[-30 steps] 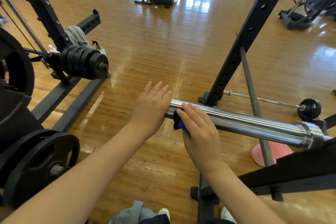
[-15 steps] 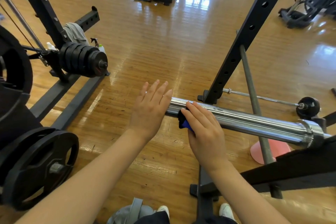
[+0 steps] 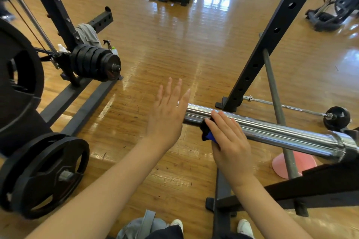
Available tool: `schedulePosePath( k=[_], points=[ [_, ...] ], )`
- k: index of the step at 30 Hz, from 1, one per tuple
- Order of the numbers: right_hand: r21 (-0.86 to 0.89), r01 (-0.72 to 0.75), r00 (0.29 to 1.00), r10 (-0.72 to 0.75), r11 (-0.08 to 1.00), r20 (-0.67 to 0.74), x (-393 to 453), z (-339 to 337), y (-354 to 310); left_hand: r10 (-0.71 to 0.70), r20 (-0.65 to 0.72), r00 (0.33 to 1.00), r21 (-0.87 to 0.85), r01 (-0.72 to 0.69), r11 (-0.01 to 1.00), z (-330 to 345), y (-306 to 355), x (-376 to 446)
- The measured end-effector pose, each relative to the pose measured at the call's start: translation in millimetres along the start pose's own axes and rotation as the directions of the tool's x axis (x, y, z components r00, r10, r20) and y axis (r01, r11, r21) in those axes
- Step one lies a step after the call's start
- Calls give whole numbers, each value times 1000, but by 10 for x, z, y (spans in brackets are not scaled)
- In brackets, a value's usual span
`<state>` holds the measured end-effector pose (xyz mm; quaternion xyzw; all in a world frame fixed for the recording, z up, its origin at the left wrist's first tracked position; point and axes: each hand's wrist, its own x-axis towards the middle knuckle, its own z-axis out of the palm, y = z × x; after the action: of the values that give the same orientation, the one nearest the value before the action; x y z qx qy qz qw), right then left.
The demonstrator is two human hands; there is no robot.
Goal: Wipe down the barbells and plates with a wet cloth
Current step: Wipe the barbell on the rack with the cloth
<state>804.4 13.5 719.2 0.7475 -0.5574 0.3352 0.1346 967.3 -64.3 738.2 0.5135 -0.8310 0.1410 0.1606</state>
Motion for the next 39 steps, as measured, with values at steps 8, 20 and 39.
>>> schedulePosePath(
  k=[8,20,39],
  points=[
    [45,-37,999,36,998,18,199,107,-221,10,-191,982,21,-6,1000,134,38,-11],
    [28,4,1000,-4,1000,-16,17,5,17,32,200,979,113,-55,992,-125,36,84],
    [57,-60,998,59,997,21,186,-36,-162,44,328,944,65,-68,996,-225,-16,302]
  ],
)
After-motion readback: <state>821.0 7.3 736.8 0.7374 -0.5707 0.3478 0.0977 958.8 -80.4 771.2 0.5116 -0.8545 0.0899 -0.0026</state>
